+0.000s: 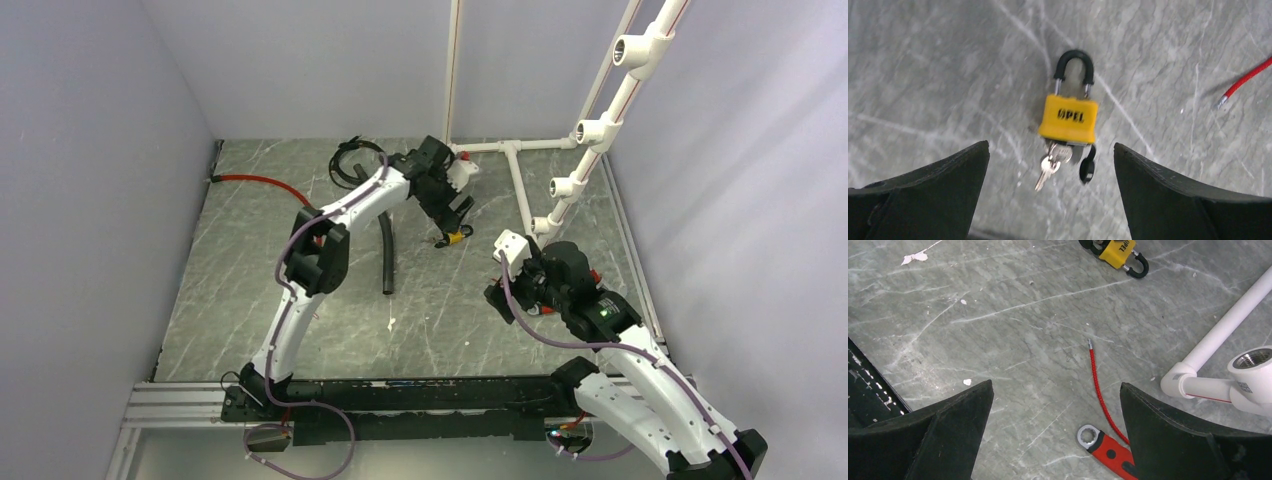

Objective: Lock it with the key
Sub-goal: Move the lock to the center of the board.

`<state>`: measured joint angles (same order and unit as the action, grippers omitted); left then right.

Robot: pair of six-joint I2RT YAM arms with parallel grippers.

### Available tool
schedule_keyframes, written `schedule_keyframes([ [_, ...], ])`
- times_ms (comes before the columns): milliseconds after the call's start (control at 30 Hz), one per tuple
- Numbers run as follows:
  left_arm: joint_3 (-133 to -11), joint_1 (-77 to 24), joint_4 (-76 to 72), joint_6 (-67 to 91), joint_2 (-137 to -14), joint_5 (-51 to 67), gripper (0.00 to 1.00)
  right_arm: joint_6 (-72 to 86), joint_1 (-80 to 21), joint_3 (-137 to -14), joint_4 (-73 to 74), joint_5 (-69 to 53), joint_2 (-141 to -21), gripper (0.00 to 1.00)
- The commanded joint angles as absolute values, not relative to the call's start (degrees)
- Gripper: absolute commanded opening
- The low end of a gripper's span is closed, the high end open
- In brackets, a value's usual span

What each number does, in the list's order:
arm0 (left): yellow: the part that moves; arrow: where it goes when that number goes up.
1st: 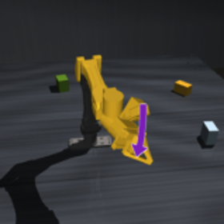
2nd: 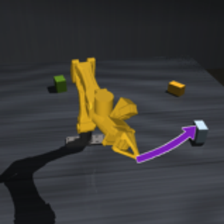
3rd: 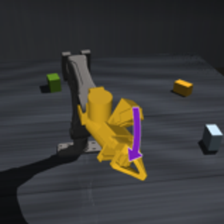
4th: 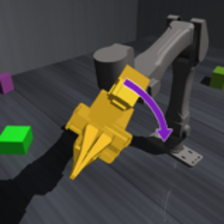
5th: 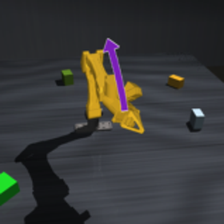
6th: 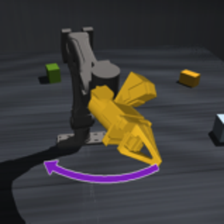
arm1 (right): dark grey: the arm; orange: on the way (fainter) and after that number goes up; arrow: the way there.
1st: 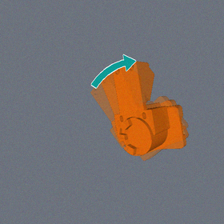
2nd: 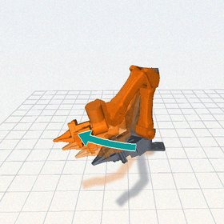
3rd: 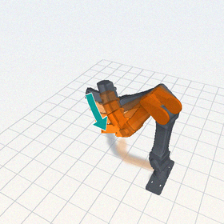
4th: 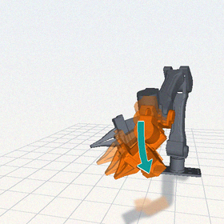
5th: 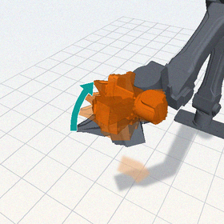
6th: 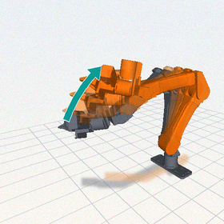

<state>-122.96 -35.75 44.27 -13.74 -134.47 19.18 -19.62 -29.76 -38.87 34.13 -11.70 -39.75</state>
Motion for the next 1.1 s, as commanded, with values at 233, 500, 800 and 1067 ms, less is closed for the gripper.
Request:
schedule_keyframes([
  [233,-133.8,-38.6,43.5,-12.5,-143.3,14.2,0.95,-18.8,-29.5,-38.9,32.2,-9.6,-39.1,1.00],
  [500,-125.7,-39.2,43.5,-12.4,-139.3,14.8,0.79,-18.8,-29.5,-38.7,30.9,-10.0,-39.7,1.00],
  [800,-117.2,-39.4,46.4,-8.7,-132.4,16.3,0.51,-19.5,-29.5,-39.0,31.2,-10.4,-39.9,1.00],
  [1067,-97.4,-39.7,43.2,9.5,-120.1,16.5,0.51,-19.7,-29.6,-39.2,30.4,-12.7,-41.7,1.00],
])
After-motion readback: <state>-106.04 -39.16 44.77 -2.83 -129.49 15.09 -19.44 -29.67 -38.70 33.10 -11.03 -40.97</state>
